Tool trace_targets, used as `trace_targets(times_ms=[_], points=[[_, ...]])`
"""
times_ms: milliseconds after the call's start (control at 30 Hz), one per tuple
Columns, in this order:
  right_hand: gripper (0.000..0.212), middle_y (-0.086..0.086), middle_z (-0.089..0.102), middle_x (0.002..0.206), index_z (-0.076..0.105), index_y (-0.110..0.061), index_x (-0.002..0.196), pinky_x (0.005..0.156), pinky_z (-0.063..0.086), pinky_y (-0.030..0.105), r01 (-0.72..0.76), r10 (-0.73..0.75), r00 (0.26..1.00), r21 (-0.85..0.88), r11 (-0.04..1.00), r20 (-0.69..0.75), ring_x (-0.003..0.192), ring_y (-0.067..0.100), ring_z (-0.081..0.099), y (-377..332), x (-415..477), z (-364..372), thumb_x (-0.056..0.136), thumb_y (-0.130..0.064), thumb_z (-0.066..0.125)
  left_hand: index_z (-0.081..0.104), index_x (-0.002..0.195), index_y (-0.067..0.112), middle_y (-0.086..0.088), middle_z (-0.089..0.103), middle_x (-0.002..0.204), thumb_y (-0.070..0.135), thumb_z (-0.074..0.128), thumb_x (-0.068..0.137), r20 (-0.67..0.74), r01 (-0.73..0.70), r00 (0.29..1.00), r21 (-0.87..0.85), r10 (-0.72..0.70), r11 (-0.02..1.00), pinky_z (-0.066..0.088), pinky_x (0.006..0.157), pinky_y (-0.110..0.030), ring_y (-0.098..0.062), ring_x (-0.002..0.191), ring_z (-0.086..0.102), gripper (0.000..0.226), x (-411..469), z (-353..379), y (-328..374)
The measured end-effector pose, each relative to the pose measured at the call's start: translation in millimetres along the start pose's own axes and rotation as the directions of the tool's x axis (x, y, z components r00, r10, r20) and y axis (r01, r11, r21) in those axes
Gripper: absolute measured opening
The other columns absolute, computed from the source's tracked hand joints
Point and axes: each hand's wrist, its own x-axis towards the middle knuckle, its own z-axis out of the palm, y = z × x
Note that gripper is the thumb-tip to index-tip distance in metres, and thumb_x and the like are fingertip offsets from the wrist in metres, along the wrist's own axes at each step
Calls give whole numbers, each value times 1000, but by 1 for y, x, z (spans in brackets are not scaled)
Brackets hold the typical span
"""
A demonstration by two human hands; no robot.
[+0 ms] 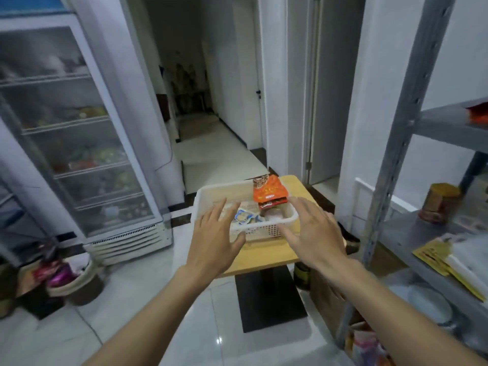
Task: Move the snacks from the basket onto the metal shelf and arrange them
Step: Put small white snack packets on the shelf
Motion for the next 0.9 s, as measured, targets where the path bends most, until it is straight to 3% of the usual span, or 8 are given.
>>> trace_targets(times_ms=[267,400,567,733,833,900], points=[[59,-6,46,146,39,-25,146,102,38,33,-29,8,988,139,990,152,131,15,44,18,122,87,94,-45,58,21,152,37,-1,23,160,41,61,91,99,100,991,-45,-95,994,22,116,-39,-21,144,25,74,85,65,-65],[58,-5,50,140,40,-26,144,102,42,39,-103,51,963,186,977,263,127,17,48,24,166,140,93,-45,59,23,151,38,0,27,158,39,64,88,160,124,981,-87,-109,988,38,111,-45,-23,140,34,75,125,102,-105],[49,-1,59,128,50,-23,136,91,45,36,-280,176,912,250,927,370,120,21,53,32,211,216,91,-38,63,27,151,35,-2,42,142,36,63,90,242,189,959,-165,-146,968,40,104,-34,-19,129,41,71,178,159,-158],[47,6,61,126,52,-16,134,88,48,33,-547,386,772,218,808,505,115,25,56,36,251,287,91,-30,66,31,150,33,0,42,109,32,64,90,390,221,916,-288,-96,932,43,89,-27,-17,104,49,68,220,224,-209],[43,5,58,128,55,-14,131,73,47,27,-663,461,667,184,726,585,102,18,56,44,269,313,92,-25,67,33,148,35,-2,41,105,31,64,90,493,312,862,-334,-117,890,41,84,-28,-21,99,51,66,238,258,-231],[38,2,57,120,57,-9,128,72,43,25,-745,497,586,184,642,640,97,15,52,49,280,325,92,-17,67,37,146,36,-4,43,107,30,65,89,566,424,808,-368,-162,828,44,87,-30,-23,101,53,63,246,278,-240]])
